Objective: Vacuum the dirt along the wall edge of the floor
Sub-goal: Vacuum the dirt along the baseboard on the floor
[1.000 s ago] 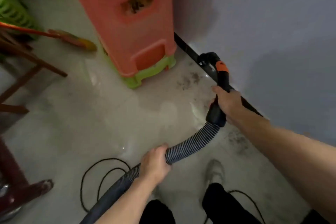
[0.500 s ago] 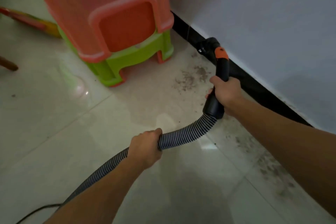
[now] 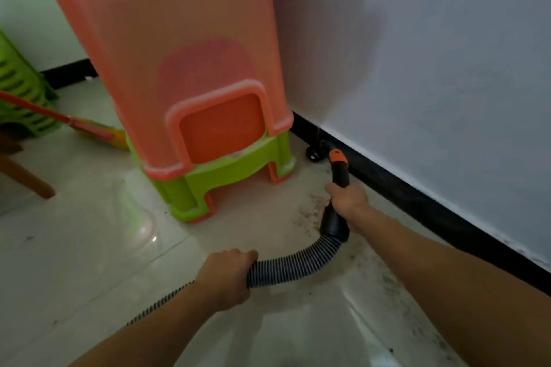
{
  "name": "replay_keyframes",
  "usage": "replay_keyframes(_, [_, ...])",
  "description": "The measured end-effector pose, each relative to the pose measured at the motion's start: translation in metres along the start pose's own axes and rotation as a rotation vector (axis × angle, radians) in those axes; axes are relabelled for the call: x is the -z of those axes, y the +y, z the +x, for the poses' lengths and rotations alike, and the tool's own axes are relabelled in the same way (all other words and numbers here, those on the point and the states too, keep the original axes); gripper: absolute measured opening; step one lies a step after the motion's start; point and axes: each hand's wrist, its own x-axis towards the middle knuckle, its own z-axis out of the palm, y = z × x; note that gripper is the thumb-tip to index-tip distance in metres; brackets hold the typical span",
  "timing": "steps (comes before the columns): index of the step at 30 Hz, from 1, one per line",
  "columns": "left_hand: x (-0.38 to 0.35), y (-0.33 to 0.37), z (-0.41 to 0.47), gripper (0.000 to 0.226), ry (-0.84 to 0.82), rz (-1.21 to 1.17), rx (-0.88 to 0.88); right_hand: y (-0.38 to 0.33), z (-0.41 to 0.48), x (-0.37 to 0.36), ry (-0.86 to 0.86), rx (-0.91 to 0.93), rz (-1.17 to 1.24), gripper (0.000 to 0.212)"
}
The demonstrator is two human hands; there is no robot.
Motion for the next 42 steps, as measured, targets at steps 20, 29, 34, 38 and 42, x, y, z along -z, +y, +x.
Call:
replay_keyframes(20, [-0.007, 0.003, -0.029, 0.051, -0.292, -0.152, 0.009, -0.022, -0.025, 0.021, -0.215, 0.053, 0.016, 0.025])
replay_keyframes(29, [0.0, 0.022, -0.033, 0.047, -0.332, -0.11, -0.051, -0.01, -0.041, 0.043, -0.219, 0.091, -0.177, 0.039])
replay_keyframes(34, [-0.001, 0.029, -0.031, 0.05, -0.336, -0.221, -0.028, -0.035, -0.031, 0.018, -0.079, 0.245, -0.436, 0.049])
replay_keyframes(38, [-0.005, 0.027, -0.035, 0.047, -0.295, -0.323, 0.024, -0.037, -0.016, -0.001, 0.005, 0.225, -0.656, 0.052])
replay_keyframes(42, [-0.011, 0.007, -0.038, 0.046, -0.287, -0.239, 0.063, -0.026, -0.011, -0.005, 0.033, 0.182, -0.74, 0.057])
